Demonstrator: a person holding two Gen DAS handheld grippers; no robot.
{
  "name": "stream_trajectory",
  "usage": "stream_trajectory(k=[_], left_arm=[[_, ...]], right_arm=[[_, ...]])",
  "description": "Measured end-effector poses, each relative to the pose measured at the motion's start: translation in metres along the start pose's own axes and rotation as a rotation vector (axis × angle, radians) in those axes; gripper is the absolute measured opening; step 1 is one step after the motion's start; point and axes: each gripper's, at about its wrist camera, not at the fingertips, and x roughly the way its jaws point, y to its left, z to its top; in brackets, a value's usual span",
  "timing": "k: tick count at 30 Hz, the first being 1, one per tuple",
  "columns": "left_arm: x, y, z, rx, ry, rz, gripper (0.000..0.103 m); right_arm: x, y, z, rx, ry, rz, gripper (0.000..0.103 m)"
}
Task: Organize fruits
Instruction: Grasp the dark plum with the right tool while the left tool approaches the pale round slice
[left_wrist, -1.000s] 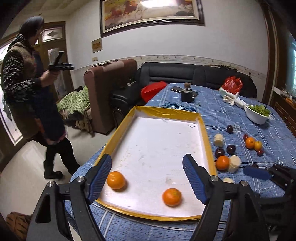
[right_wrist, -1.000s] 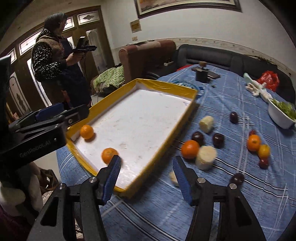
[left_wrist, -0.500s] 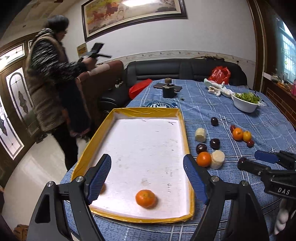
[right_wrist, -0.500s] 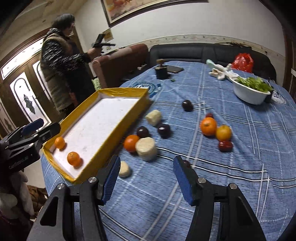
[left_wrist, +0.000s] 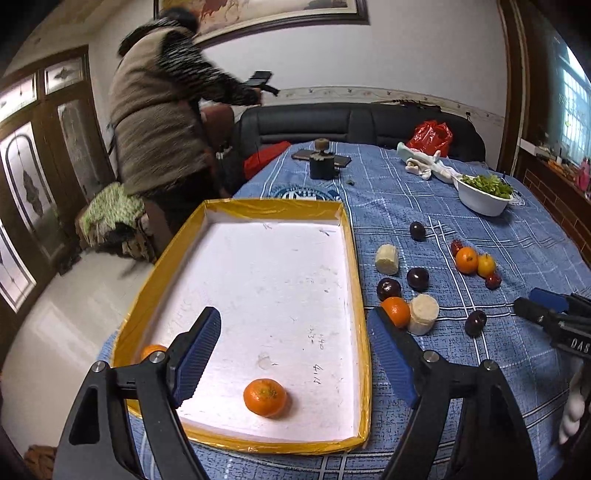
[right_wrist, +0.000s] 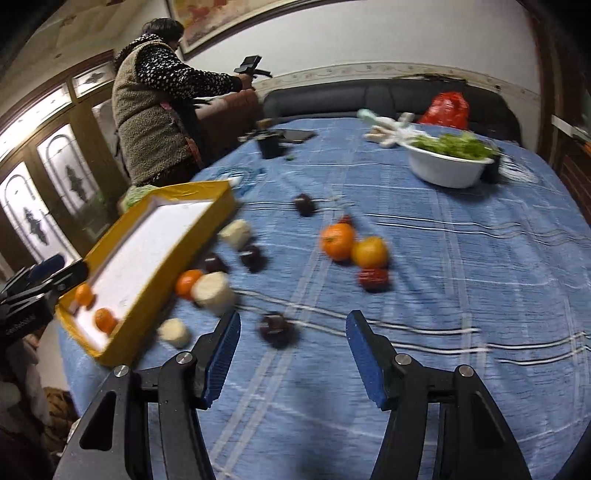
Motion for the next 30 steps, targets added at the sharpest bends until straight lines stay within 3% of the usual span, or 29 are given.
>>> stream_trajectory(k=[4,7,13,14,17,18,23,27,28,30], left_arm=[[0.013,-0.010,-0.002,0.010,0.043,-0.073,0.081],[0.016,-0.029,-0.003,0.059,0.052,-0.126,0.081],[0.037,-0.063,0.003,0.143,0.078,-0.199,0.081],[0.042,-0.067,0.004,0.151,0.088,-0.211,0.081],[0.055,-0.084,0.007,0.194,0.116,-0.250,0.079],[0.057,-0.090,0.008,0.218,0.114,-0.255,0.078],[0.067,-0.123,0.011,0.341,0.099,-0.266,0.074],[0.096,-0.137,0.005,0.415,0.204,-0.234,0.074],[0.097,-0.139,0.002,0.434,0.193,-0.207,0.074],[0.089,-0.141,0.001,0.438,0.187,-0.244,0.069]], right_arm=[[0.011,-0.018,0.007,0.031,0.036,-0.039,0.064],[0.025,-0.018,0.010,0.028,0.063,-0.022,0.065],[0.060,0.021,0.011,-0.093,0.128,0.036,0.063],[0.066,0.026,0.010,-0.113,0.140,0.031,0.062],[0.074,0.032,0.002,-0.147,0.155,0.008,0.039],[0.073,0.032,0.001,-0.149,0.159,0.014,0.030],[0.068,0.014,0.002,-0.082,0.146,0.014,0.030],[0.065,-0.007,0.006,-0.005,0.141,0.017,0.030],[0.064,-0.012,0.007,0.013,0.140,0.019,0.030],[0.061,-0.016,0.008,0.034,0.136,0.017,0.030]])
